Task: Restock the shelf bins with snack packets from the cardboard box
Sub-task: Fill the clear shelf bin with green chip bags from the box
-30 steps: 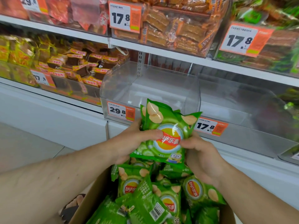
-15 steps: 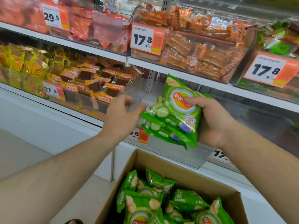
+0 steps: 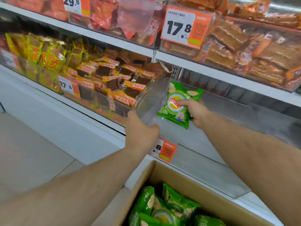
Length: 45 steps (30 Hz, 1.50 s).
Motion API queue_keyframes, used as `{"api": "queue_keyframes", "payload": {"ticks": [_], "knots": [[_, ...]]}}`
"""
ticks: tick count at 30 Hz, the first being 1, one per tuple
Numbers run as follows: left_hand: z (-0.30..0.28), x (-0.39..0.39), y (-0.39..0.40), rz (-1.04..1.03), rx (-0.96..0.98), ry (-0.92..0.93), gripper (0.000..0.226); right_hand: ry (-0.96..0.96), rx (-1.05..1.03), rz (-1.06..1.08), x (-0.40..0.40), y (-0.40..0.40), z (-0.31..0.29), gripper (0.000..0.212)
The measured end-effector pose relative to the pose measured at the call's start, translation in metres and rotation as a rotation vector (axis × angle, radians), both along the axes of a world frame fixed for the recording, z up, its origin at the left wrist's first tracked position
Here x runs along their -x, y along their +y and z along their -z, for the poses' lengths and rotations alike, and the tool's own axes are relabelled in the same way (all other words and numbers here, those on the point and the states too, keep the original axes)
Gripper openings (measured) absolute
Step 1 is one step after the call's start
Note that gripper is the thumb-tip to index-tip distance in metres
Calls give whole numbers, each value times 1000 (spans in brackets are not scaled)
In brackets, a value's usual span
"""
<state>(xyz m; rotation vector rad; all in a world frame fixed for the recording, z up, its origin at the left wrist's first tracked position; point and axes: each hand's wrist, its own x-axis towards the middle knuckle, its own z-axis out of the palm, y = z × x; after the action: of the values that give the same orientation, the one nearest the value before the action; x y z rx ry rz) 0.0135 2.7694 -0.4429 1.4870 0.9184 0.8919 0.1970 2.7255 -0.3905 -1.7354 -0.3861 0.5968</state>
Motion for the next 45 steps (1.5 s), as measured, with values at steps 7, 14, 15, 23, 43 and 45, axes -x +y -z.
{"api": "queue_keyframes", "payload": {"ticks": [7, 14, 15, 23, 43, 45], "knots": [[6, 0, 7, 25, -75, 62, 55, -205, 23, 144, -12, 17, 43, 97], [1, 6, 8, 23, -95, 83, 37, -46, 98, -173, -25, 26, 47, 37], [2, 7, 9, 18, -97, 79, 34, -30, 109, -213, -23, 27, 46, 35], [5, 9, 15, -19, -137, 82, 30, 3, 102, -270, -17, 22, 41, 29], [7, 5, 8, -34, -110, 1, 25, 108, 271, -172, 1, 19, 30, 57], [6, 6, 7, -31, -119, 0, 24, 80, 304, -156, 1, 17, 29, 60]]}}
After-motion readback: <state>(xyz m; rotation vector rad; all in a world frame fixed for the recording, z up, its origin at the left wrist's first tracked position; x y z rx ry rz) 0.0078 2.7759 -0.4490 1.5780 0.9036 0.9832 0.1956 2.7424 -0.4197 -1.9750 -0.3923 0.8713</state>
